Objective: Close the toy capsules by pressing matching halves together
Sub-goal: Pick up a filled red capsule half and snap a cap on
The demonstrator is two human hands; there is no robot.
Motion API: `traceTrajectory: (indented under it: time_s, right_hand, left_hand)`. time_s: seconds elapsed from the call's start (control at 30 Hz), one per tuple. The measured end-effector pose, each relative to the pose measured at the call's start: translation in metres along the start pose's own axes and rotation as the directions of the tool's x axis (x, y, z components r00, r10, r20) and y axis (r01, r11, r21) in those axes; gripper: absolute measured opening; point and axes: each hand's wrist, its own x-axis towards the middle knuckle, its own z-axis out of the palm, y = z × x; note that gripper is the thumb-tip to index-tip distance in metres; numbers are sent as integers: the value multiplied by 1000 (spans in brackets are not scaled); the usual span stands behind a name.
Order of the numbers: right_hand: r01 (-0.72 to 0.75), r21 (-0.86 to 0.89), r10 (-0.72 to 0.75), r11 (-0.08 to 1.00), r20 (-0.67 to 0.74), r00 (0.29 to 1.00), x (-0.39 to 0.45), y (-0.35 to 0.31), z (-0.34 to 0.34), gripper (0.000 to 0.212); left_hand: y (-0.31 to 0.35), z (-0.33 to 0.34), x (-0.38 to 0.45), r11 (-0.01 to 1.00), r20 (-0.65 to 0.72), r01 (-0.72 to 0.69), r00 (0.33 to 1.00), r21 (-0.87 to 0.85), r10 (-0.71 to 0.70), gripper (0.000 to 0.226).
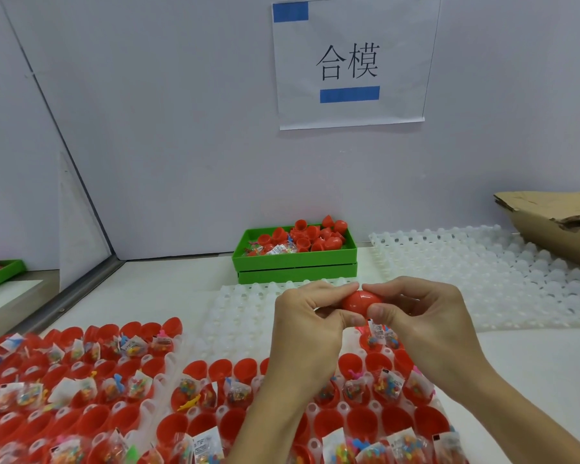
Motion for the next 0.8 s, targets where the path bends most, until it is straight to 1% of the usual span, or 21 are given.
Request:
traceTrajectory:
  time_s: [0.23, 0.33, 0.43, 0.53, 0.6, 0.7, 0.8]
  right_hand:
    - [31, -30, -31, 999, -5, 999, 0, 2, 3, 35]
    - [39, -29, -39, 999, -6, 999, 0, 2, 2, 37]
    - [65, -57, -64, 996, 21, 998, 0, -2, 2, 40]
    - [83, -137, -72, 987, 84, 994, -2, -6, 5, 42]
    - [63, -116, -49, 991, 122, 991, -3, -8, 7, 38]
    - [4, -40, 3, 999, 160, 987, -5, -8, 13, 22]
    - [-70, -18, 72, 997, 152, 986, -6, -2, 15, 20]
  left_hand:
    - [0, 6, -3, 979, -18, -99, 994, 180, 104, 33]
    - [3, 7, -3, 964, -27, -148, 987, 222, 158, 31]
    - [7, 6, -4, 952, -41, -179, 980, 247, 195, 29]
    - [7, 6, -4, 934, -9, -192, 979, 302, 204, 27]
    - [6, 5, -5, 922, 12, -205, 977, 329, 213, 27]
    - [5, 6, -5, 898, 57, -265, 963, 351, 262, 28]
    - [5, 8, -4, 872, 95, -275, 961, 405, 259, 26]
